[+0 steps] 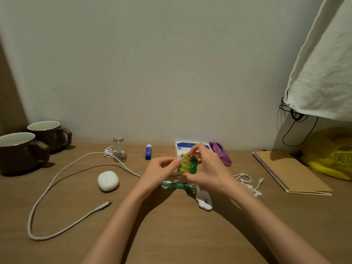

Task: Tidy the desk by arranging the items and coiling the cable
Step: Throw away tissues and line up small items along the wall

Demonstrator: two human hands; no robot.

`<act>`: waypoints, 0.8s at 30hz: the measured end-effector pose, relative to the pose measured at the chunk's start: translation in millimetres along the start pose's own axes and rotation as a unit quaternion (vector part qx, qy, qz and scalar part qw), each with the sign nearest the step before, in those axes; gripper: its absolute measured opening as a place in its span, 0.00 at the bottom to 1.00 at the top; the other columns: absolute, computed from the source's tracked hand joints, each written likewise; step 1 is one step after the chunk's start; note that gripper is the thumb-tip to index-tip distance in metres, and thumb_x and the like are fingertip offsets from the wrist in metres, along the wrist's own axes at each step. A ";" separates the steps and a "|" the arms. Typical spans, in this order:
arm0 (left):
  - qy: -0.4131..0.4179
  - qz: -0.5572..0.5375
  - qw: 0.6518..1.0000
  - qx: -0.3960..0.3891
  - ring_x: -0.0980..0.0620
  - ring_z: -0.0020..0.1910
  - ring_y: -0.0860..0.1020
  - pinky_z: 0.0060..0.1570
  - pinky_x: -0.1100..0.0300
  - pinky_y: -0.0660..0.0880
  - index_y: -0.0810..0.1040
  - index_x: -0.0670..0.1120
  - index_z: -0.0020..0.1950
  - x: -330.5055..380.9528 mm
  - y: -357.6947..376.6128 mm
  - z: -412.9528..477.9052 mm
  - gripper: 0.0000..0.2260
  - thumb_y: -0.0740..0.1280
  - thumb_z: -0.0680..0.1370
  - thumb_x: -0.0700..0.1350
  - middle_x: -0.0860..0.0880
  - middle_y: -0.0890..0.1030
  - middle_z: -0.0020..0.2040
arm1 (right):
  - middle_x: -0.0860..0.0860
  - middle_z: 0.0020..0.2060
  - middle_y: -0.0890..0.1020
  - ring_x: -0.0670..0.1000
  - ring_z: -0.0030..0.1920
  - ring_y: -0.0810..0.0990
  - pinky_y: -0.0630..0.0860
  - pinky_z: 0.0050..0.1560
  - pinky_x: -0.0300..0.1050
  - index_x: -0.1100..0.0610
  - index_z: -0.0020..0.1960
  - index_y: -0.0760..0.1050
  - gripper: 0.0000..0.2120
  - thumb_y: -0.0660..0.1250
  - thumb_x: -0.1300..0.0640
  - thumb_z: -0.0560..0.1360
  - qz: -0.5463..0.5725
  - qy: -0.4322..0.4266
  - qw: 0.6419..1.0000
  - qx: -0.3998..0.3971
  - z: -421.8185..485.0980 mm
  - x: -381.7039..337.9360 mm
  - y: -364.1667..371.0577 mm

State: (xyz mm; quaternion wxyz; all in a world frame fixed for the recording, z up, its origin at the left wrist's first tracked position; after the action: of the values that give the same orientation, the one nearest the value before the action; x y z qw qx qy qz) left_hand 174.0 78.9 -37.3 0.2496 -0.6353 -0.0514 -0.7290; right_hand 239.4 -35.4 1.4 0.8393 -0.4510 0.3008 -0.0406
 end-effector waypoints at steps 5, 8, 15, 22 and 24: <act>-0.039 -0.050 0.998 0.024 0.57 0.46 0.81 0.38 0.68 0.76 0.82 0.48 0.52 -12.7 -18.4 1.6 0.08 0.70 0.74 0.46 0.54 0.83 0.45 | 0.49 0.58 0.75 0.46 0.58 0.73 0.77 0.56 0.43 0.49 0.61 0.65 0.27 0.75 0.50 0.68 -0.042 -0.039 0.998 -0.029 9.2 -22.5 13.3; -0.036 -0.072 0.996 0.037 0.54 0.48 0.82 0.38 0.68 0.78 0.82 0.44 0.55 -15.3 -29.7 2.5 0.10 0.69 0.75 0.43 0.49 0.84 0.47 | 0.45 0.59 0.76 0.43 0.56 0.74 0.78 0.54 0.42 0.46 0.65 0.68 0.25 0.72 0.50 0.71 -0.017 -0.059 0.997 -0.054 17.3 -32.3 15.7; -0.003 -0.052 0.998 0.045 0.53 0.50 0.82 0.44 0.65 0.79 0.80 0.44 0.57 -18.2 -51.9 9.2 0.12 0.69 0.74 0.42 0.49 0.84 0.48 | 0.43 0.61 0.77 0.43 0.55 0.76 0.78 0.52 0.39 0.45 0.67 0.71 0.26 0.73 0.53 0.71 -0.100 -0.139 0.977 -0.128 36.9 -50.3 34.5; -0.047 -0.110 0.988 0.098 0.54 0.51 0.81 0.44 0.63 0.79 0.75 0.47 0.63 -41.3 -65.5 16.3 0.16 0.68 0.76 0.48 0.47 0.82 0.53 | 0.50 0.55 0.80 0.48 0.54 0.75 0.72 0.52 0.43 0.52 0.65 0.74 0.24 0.71 0.47 0.71 -0.214 -0.213 0.949 -0.094 51.7 -61.0 41.8; -0.042 -0.094 0.984 0.144 0.56 0.51 0.80 0.43 0.64 0.79 0.76 0.47 0.62 -40.8 -71.9 15.1 0.14 0.66 0.78 0.48 0.48 0.81 0.54 | 0.49 0.56 0.80 0.50 0.55 0.74 0.71 0.55 0.46 0.52 0.64 0.74 0.23 0.69 0.45 0.71 -0.223 -0.191 0.952 -0.083 63.2 -49.5 42.2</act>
State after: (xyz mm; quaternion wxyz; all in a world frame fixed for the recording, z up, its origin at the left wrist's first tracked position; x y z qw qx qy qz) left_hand 159.5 159.6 -55.9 0.2667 -0.6146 -0.2259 -0.7071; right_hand 224.7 52.7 17.6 0.8101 -0.5743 0.0289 -0.1142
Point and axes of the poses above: each hand's wrist, its own z-axis towards the middle knuckle, its own y-axis out of the palm, x = y × z, the point moved 10 cm from there along z, towards the middle knuckle
